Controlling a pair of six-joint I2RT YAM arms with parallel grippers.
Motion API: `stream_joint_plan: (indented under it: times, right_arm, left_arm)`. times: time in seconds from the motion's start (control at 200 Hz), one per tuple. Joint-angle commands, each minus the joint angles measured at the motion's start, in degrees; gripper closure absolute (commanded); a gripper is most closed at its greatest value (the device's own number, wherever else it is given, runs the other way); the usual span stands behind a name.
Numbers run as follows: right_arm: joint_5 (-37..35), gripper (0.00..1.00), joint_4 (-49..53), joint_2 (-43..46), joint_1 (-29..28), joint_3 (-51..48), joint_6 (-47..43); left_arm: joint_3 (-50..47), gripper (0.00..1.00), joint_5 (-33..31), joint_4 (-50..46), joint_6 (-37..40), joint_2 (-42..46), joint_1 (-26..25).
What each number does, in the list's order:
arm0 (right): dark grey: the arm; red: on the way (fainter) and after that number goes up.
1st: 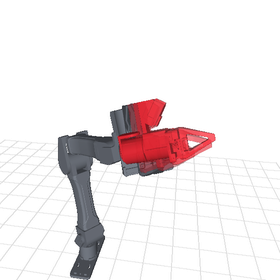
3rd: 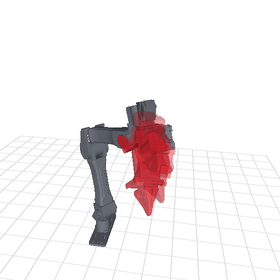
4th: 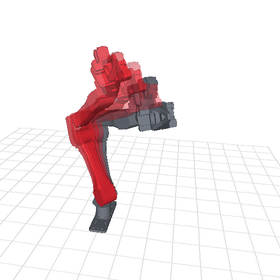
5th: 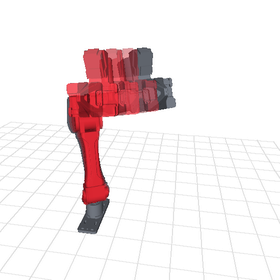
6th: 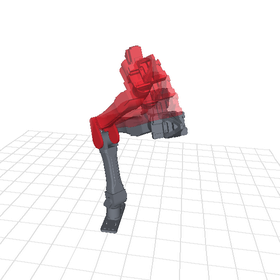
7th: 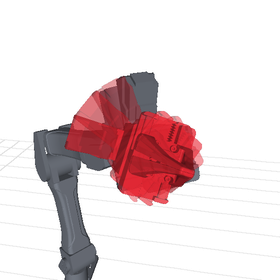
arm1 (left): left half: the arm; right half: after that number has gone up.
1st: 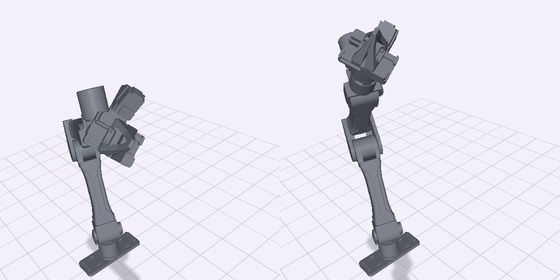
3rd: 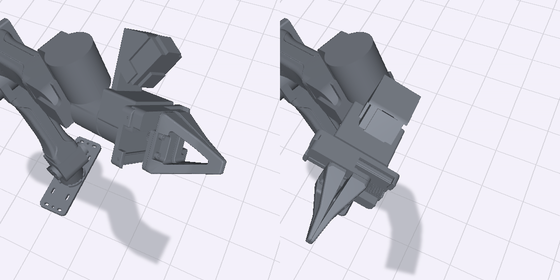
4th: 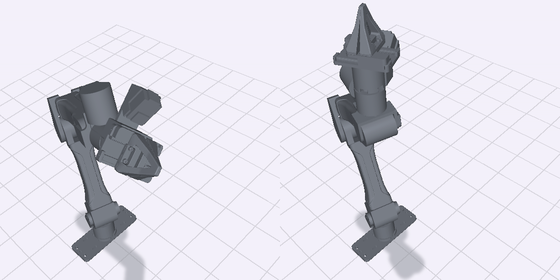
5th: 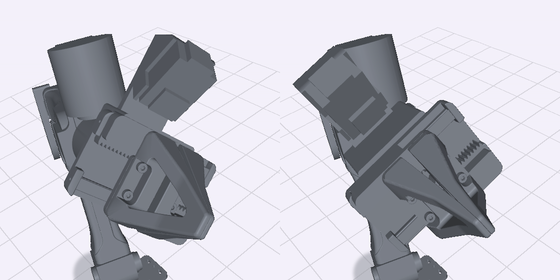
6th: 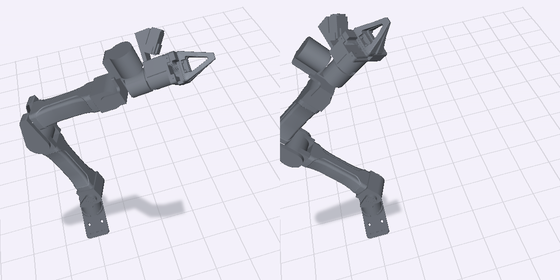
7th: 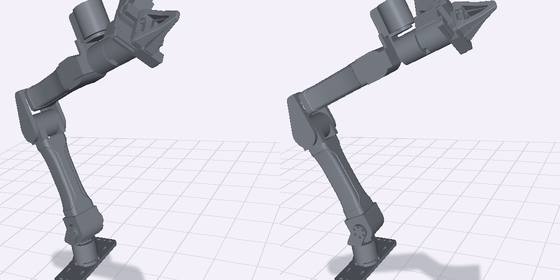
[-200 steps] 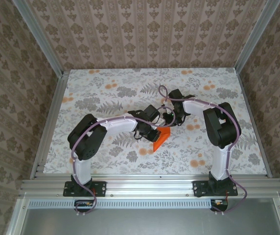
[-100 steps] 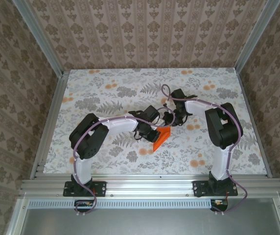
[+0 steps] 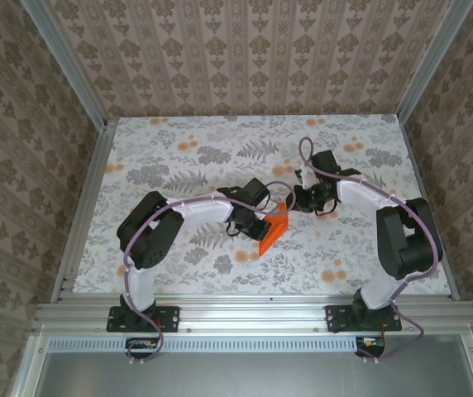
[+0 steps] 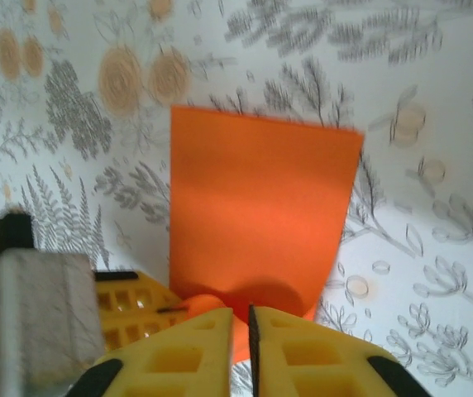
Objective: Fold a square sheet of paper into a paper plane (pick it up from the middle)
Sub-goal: Third fold the triangle at the center of the table.
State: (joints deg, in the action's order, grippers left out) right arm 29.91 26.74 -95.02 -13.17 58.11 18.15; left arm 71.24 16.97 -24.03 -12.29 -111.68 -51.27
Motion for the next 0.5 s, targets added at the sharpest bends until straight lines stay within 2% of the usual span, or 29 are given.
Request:
stream_joint_plan:
  times: [0.0,0.205,0.495]
  right_arm:
    - [4.6,0.89,-3.0,3.0,-0.2,-4.2,3.7]
    - [9.6,0.92,-7.5,5.8,-0.7,-9.9,6.3]
    - [10.6,0.92,-12.3,4.1,-2.9,-11.7,9.9]
  left_arm:
    - [0.0,0.97,1.3,-0.5,0.8,-0.9,0.1]
    - [0.4,0.97,1.4,-0.4,0.9,-0.4,0.1]
    - [1.0,0.97,1.7,-0.6,1.0,-1.1,0.1]
